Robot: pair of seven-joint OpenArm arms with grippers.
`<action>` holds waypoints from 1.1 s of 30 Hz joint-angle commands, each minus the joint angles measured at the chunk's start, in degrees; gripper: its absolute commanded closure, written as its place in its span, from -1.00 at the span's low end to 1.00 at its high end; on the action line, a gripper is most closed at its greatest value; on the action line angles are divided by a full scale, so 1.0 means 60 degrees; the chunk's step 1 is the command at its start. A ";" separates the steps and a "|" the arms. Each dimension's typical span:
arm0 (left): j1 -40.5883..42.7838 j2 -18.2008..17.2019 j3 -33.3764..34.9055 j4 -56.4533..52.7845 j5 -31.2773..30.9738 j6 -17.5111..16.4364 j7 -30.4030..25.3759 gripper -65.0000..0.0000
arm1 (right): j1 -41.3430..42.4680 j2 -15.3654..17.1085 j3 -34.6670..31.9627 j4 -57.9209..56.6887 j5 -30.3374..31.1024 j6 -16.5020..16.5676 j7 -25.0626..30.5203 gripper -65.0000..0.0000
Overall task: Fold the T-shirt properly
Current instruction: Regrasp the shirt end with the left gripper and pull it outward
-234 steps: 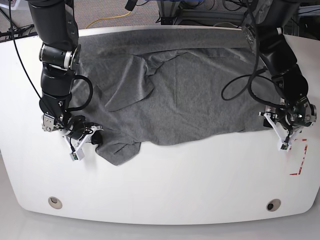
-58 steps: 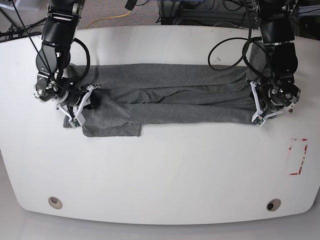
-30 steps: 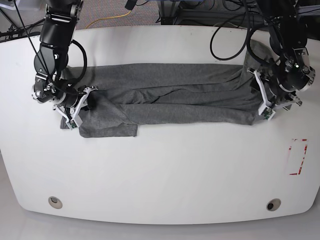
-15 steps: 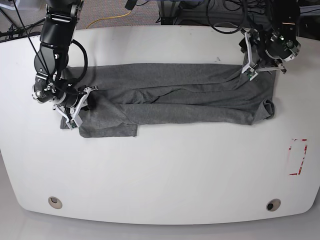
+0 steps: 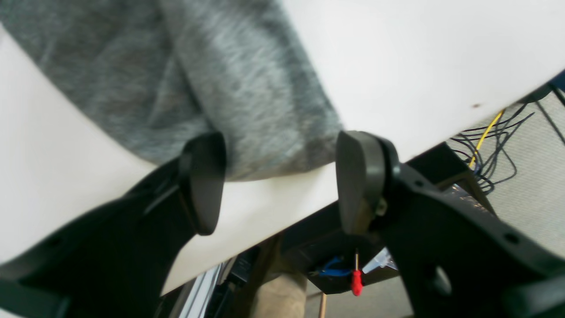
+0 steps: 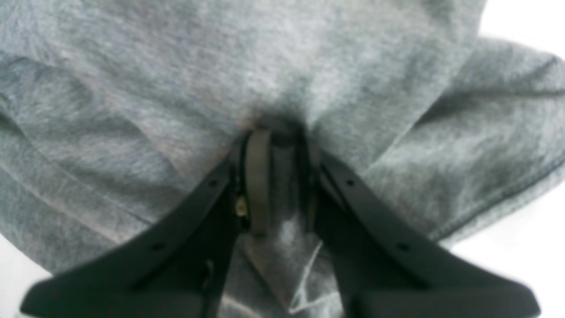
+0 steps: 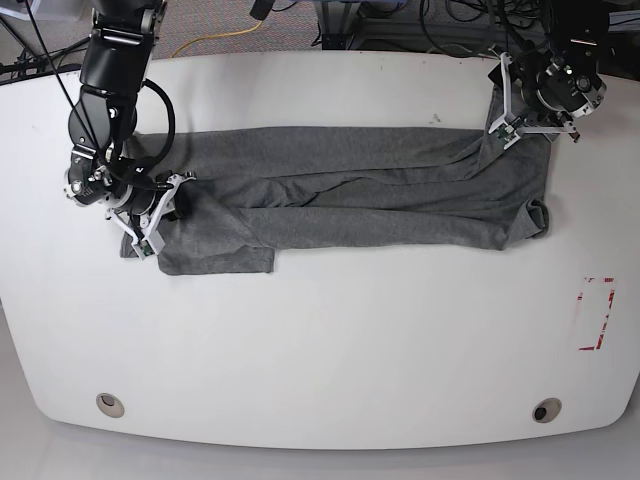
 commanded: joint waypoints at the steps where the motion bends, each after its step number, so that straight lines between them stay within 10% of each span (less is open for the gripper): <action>1: -0.0018 -0.0087 -0.0018 0.0136 -0.0038 -0.0009 -0.0050 -0.12 | 0.0004 0.0102 -0.0001 0.0020 -0.0219 -0.0045 -0.0264 0.69; 30: 0.0129 -0.0204 0.1286 -0.0304 0.2057 -0.0009 -0.0519 -0.12 | 0.0004 0.0087 0.0013 0.0035 -0.0219 -0.0045 -0.0264 0.69; 33: 0.0129 -0.0204 0.1286 -0.0318 0.2057 -0.0009 -0.0534 0.16 | 0.0004 0.0087 0.0013 0.0035 -0.0219 -0.0045 -0.0264 0.69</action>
